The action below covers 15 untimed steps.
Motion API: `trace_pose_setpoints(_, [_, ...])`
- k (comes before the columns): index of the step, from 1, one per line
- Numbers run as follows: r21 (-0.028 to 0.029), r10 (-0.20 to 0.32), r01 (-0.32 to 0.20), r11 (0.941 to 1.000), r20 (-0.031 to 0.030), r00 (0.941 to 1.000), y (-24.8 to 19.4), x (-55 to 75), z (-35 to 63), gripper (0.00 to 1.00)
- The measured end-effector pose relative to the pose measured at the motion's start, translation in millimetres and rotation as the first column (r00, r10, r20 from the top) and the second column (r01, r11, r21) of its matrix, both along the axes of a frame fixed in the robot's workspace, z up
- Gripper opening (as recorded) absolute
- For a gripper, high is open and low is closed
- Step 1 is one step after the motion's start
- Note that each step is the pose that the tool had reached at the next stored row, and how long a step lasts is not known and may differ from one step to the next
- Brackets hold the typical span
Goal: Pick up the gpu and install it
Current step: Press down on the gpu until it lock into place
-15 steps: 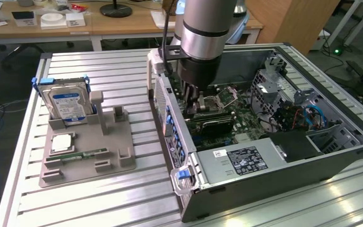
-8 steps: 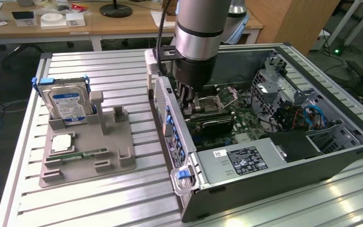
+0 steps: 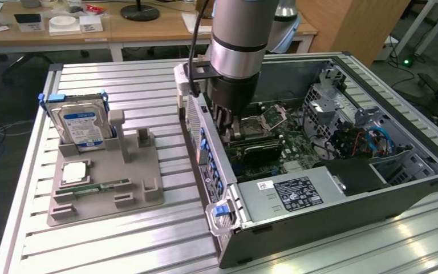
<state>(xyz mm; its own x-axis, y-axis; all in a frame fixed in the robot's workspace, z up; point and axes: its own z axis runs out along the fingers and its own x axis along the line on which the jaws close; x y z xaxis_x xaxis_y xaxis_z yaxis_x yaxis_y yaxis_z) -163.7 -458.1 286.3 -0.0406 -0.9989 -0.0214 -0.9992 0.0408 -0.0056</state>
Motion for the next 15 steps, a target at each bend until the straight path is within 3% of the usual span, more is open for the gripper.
trace_pose_setpoints(8, [0.0002, 0.003, -0.003, 1.0000, 0.0003, 1.0000, 0.5, 23.7, -14.3, 0.11])
trace_pose_setpoints(15, [-0.0002, 0.003, -0.003, 1.0000, 0.0001, 1.0000, 2.0, 24.2, -19.8, 0.11])
